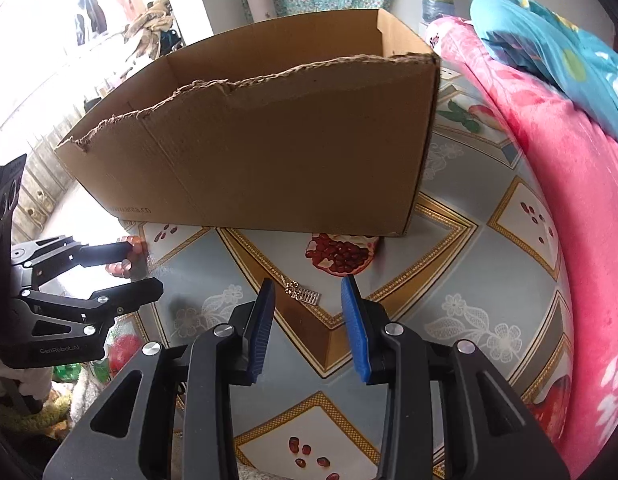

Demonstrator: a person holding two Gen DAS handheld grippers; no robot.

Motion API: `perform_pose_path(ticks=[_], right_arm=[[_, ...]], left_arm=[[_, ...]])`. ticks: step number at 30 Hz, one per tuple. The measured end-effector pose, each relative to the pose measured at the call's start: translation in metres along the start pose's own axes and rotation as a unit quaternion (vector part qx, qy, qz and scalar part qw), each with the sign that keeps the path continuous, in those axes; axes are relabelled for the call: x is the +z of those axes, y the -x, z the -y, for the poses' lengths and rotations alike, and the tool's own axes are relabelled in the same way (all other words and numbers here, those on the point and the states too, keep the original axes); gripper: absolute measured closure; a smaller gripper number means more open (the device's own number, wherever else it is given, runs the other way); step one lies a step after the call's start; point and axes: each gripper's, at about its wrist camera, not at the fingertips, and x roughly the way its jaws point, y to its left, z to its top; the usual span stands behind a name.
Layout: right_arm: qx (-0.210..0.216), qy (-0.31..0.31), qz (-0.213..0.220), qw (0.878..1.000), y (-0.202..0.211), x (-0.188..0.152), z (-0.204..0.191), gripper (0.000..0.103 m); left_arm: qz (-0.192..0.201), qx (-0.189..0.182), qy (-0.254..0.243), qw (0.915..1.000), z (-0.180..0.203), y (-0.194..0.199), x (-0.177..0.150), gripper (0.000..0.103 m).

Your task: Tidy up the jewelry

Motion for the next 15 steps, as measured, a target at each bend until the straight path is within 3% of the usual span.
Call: perform_pose_path(ticks=[6, 15], right_arm=[[-0.011, 0.048, -0.006, 0.999, -0.008, 0.005, -0.015, 0.076], [-0.018, 0.05, -0.018, 0.998, -0.019, 0.007, -0.015, 0.093]], left_arm=[[-0.004, 0.002, 0.0, 1.0, 0.007, -0.004, 0.002, 0.041], [-0.003, 0.0, 0.002, 1.0, 0.006, -0.005, 0.003, 0.04]])
